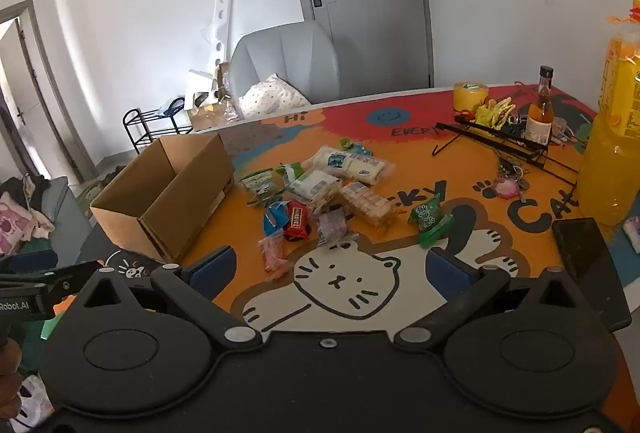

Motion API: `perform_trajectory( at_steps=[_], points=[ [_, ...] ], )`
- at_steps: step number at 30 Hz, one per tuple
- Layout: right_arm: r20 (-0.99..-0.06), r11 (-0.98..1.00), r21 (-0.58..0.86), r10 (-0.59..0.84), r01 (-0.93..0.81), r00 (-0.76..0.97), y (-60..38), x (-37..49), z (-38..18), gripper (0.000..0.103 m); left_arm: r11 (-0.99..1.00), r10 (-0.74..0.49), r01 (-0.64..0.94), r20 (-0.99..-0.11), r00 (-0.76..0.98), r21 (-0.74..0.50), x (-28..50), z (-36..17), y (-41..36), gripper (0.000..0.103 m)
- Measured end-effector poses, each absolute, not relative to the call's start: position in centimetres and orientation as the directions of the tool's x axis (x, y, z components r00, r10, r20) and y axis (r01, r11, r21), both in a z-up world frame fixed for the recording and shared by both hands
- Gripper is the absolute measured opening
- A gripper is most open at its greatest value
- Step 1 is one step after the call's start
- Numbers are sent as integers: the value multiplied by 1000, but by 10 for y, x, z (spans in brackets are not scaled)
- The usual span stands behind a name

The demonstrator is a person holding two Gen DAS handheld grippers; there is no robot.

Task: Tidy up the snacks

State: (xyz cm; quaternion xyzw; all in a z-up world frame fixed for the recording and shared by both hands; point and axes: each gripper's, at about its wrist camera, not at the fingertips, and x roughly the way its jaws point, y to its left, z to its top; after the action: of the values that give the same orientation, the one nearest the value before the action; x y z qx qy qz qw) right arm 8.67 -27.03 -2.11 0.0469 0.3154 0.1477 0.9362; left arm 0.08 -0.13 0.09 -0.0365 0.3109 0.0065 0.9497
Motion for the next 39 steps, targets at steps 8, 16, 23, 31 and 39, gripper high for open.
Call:
perform_trajectory(
  at_steps=[8, 16, 23, 31, 39],
  points=[
    [-590, 959, 155, 284, -239, 756, -267, 83, -26, 103, 994, -46, -25, -599, 799, -110, -1, 1, 5, 103],
    [-587, 963, 179, 268, -200, 764, -277, 82, -28, 103, 996, -63, 10, -603, 795, -90, -5, 0, -7, 103],
    [-580, 965, 167, 261, -201, 771, -278, 83, -28, 103, 996, -71, 22, -600, 797, -87, -6, 0, -9, 103],
    [-591, 968, 160, 252, -195, 766, -277, 83, -31, 103, 996, -66, 18, -597, 799, -87, -6, 0, -10, 103],
    [-589, 967, 152, 253, -203, 768, -277, 83, -29, 103, 996, -69, 17, -599, 798, -92, -6, 0, -9, 103]
  ],
)
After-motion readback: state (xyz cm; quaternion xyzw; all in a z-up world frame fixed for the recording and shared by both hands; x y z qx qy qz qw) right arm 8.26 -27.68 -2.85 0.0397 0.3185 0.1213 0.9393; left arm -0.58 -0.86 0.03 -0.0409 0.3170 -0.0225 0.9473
